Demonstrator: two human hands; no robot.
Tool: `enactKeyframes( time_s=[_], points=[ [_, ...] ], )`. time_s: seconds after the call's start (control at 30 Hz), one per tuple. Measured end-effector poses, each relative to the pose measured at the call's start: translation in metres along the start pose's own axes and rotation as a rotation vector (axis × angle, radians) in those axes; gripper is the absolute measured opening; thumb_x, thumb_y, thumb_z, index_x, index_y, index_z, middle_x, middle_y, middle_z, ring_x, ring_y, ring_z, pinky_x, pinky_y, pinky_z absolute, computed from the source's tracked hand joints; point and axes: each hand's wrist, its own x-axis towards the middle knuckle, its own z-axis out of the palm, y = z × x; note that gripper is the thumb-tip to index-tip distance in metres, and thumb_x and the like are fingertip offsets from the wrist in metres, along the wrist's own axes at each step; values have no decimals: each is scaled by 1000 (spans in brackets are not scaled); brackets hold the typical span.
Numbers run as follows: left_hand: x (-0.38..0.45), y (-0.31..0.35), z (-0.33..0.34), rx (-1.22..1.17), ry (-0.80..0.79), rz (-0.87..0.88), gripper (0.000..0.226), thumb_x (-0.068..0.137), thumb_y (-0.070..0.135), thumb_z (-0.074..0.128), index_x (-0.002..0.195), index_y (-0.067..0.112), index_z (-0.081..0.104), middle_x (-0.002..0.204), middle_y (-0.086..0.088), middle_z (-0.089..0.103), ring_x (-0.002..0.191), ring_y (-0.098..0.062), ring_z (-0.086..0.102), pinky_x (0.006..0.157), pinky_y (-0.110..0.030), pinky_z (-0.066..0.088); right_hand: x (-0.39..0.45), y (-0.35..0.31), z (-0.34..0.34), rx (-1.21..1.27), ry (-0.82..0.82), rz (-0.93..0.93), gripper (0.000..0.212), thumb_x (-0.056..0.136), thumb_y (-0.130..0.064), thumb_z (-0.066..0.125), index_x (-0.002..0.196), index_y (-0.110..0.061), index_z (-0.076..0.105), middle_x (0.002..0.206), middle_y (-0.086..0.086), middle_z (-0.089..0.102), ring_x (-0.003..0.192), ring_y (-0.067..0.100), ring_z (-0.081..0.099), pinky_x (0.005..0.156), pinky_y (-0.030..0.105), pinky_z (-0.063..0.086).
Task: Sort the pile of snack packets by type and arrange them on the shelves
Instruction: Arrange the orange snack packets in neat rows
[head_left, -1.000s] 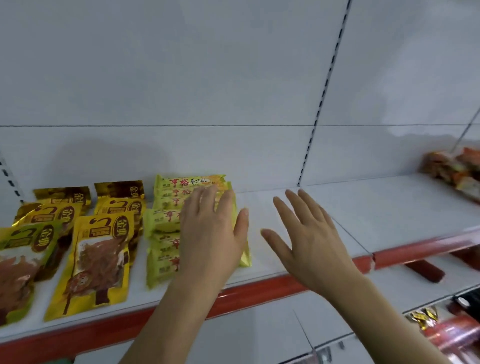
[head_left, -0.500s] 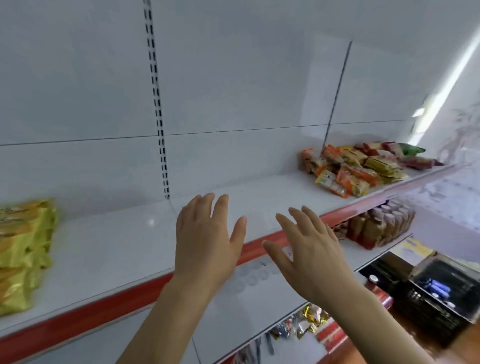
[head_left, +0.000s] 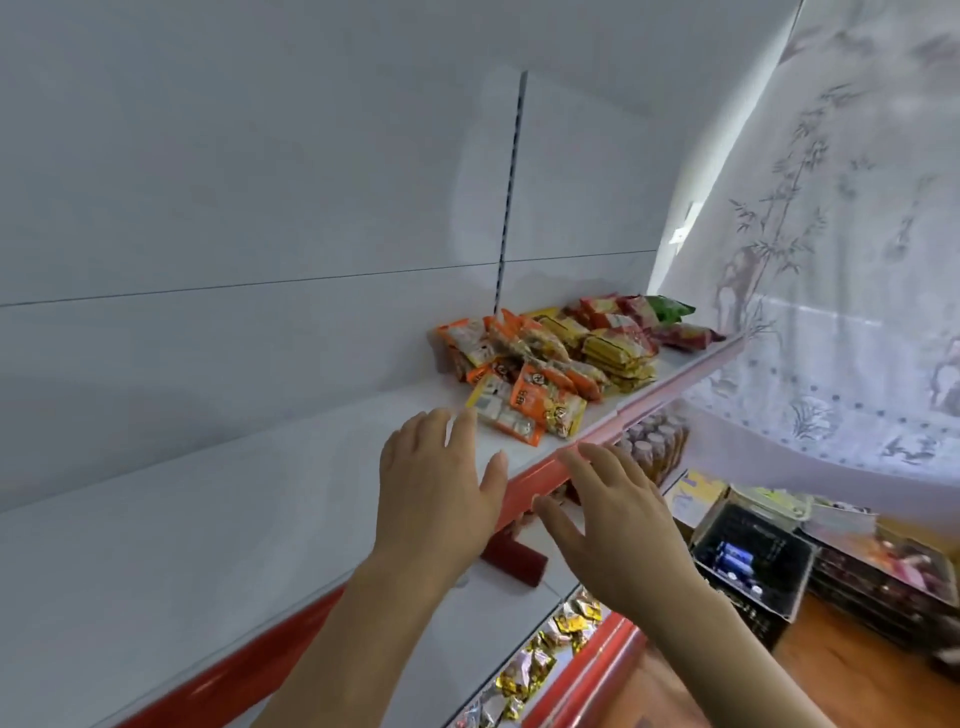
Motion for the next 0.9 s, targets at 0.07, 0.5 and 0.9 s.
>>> enactKeyframes(
  time_s=[0.07,0.5,0.9],
  points=[
    [29,12,20,-12,-28,26,61,105,50,37,157,18,37,155,-4,46,146,-23,37,120,-38,31,28,21,1,-10,18,13,63,100,-63,31,154,-32,25,160,-7,29,151,18,16,124,41,21],
    [136,41,121,-117,-115,-210,63,105,47,43,159,20,26,152,-3,45,135,-22,48,104,-34,45,170,93,63,104,-30,50,65,94,-58,48,149,-27,32,144,-3,48,133,23,43,105,38,42],
    [160,90,150,-585,428,-706,42,87,29,80,119,31,54,100,18,68,83,11,66,65,-6,48,193,125,87,359,230,-346,47,91,-45,48,125,-19,68,100,-3,73,89,23,67,71,37,56]
  ],
)
